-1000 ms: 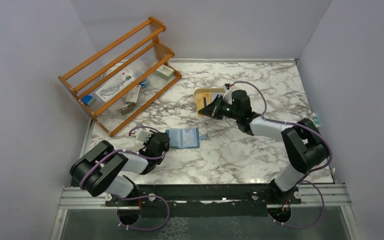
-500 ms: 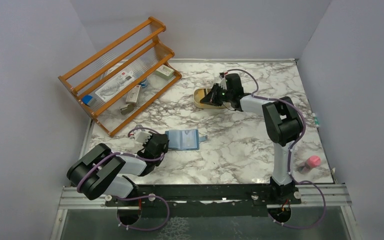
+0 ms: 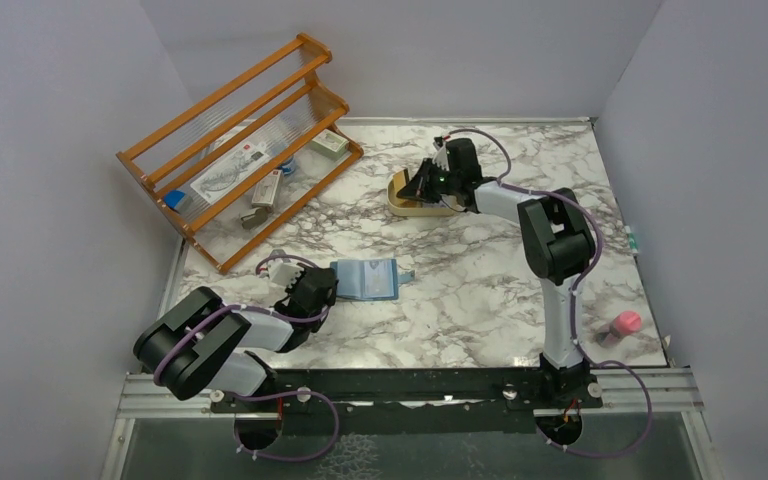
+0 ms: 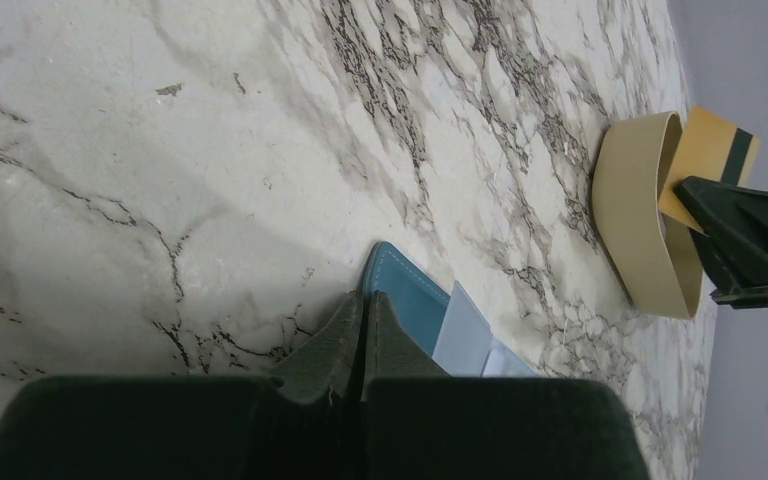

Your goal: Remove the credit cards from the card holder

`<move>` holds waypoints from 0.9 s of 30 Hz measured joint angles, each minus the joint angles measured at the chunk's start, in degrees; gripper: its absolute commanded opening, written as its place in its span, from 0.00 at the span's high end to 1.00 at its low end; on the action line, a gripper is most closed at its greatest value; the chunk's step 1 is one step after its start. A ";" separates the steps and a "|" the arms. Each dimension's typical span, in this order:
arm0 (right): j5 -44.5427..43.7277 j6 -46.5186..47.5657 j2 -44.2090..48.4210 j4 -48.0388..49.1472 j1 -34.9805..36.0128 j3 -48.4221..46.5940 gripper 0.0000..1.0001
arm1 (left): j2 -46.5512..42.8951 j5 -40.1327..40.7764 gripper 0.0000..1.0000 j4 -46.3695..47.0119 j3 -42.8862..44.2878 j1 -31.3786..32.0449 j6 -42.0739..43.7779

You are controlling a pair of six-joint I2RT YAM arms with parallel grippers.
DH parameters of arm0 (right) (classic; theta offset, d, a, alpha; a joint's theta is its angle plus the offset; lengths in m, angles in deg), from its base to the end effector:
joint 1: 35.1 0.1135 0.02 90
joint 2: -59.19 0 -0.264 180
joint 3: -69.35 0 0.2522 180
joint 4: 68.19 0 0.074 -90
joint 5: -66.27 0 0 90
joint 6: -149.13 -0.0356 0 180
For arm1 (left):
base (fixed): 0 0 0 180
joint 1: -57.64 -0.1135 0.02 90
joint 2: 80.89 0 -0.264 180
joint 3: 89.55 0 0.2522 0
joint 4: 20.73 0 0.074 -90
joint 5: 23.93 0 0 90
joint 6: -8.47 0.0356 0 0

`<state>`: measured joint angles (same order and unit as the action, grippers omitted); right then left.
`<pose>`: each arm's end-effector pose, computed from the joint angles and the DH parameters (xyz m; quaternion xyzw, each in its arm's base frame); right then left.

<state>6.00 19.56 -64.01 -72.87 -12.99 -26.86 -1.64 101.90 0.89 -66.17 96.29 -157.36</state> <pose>0.4367 0.1965 0.1649 0.0045 0.8532 0.4338 0.2896 0.1671 -0.1069 0.1062 -0.4045 0.7514 -0.2270 0.4694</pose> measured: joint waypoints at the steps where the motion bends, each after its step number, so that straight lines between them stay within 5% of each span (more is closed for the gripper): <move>1: -0.02 0.09 -0.70 -0.24 0.00 -0.13 0.99 | 0.00 0.00 1.00 0.00 0.00 0.00 0.00; 20: -0.55 1.46 -2.19 -3.87 0.00 -0.55 0.87 | 0.09 0.02 1.00 0.09 0.00 0.04 0.02; 23: -0.70 1.99 -2.03 -4.31 0.00 -0.55 0.76 | 0.11 0.02 1.00 0.07 0.00 0.04 0.02; 27: -0.79 3.06 -1.81 -4.70 0.00 -0.61 0.45 | 0.24 0.02 1.00 0.15 0.04 0.07 0.02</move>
<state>5.22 22.62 -65.82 -77.57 -12.99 -27.47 -1.40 101.93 1.04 -66.12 96.36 -157.34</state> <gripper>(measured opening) 0.345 0.006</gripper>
